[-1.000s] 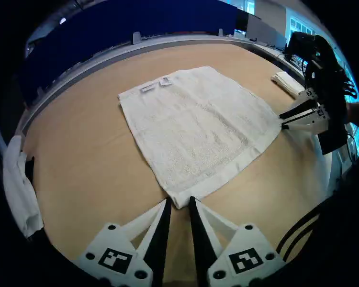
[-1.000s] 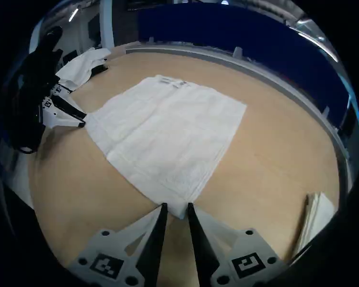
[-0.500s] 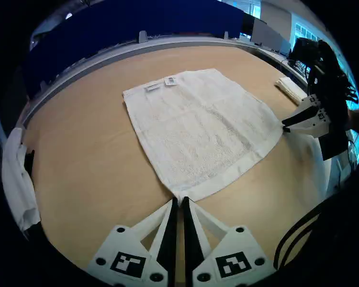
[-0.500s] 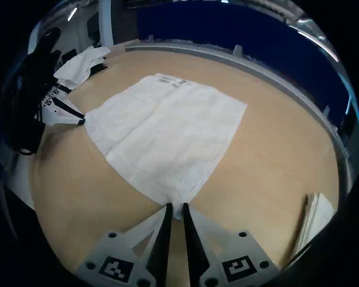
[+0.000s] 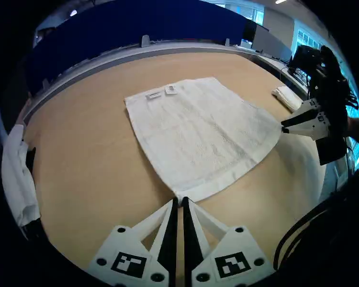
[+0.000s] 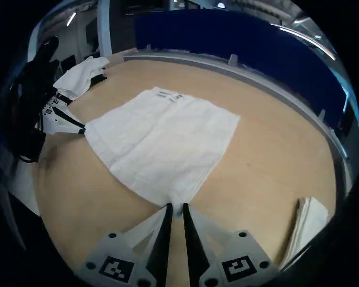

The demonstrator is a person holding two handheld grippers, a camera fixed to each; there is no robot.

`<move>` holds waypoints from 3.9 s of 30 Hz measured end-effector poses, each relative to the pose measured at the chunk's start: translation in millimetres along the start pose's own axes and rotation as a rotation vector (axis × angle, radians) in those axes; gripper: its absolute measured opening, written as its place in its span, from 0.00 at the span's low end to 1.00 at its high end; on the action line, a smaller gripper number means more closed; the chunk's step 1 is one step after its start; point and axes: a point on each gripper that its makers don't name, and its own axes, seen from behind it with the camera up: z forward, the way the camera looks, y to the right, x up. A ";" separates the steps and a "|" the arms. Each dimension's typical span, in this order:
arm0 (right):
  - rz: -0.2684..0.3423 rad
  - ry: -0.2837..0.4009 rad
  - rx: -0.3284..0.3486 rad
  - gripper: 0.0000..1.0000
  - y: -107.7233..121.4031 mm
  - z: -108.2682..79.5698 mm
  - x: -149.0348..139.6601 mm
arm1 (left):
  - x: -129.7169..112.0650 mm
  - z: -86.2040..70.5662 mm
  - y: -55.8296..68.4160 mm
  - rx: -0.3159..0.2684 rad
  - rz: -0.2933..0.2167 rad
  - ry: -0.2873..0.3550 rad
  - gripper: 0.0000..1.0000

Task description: Fold towel

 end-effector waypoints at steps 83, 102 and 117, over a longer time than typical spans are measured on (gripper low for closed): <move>-0.012 0.035 -0.028 0.17 59.4 8.3 90.9 | 97.2 8.8 -40.6 0.040 -0.198 0.081 0.07; 0.041 0.008 -0.063 0.20 72.8 54.1 84.4 | 94.5 54.0 -60.1 0.080 -0.227 0.084 0.07; 0.039 0.006 -0.099 0.53 77.4 70.2 89.8 | 93.2 72.2 -75.7 0.114 -0.205 0.067 0.23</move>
